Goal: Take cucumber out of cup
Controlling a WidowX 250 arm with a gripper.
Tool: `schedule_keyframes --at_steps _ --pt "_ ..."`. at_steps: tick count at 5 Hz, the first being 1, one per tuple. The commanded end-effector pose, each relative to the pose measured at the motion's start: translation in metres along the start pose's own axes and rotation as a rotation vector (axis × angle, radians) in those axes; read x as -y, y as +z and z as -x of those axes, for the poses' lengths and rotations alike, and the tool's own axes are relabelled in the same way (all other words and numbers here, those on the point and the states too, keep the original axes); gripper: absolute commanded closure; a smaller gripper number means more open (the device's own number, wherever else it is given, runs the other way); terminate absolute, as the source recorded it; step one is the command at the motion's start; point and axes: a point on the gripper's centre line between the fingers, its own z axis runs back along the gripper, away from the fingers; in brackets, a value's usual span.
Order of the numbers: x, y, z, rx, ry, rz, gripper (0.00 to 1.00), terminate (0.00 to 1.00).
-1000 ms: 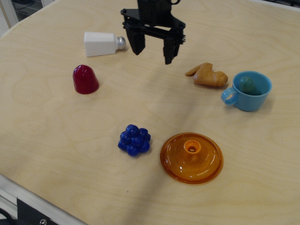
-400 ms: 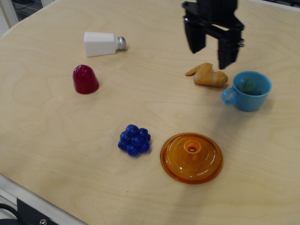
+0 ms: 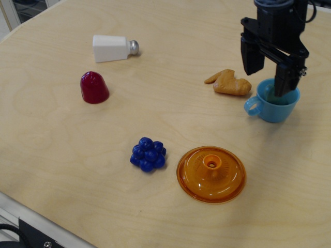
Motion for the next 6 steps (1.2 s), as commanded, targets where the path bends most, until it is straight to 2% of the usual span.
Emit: schedule_keyframes --at_steps 1,2,3,5,6 --pt "-0.001 0.001 -0.016 0.03 0.017 -0.058 0.0 0.0" --pt "-0.001 -0.005 -0.016 0.02 0.044 -0.064 0.0 0.0" --pt "-0.002 -0.01 -0.019 0.006 0.047 -0.064 1.0 0.0" --pt "-0.005 -0.014 -0.024 -0.002 0.064 -0.071 1.0 0.0" --pt "-0.005 -0.006 -0.025 0.014 0.07 -0.073 1.0 0.0"
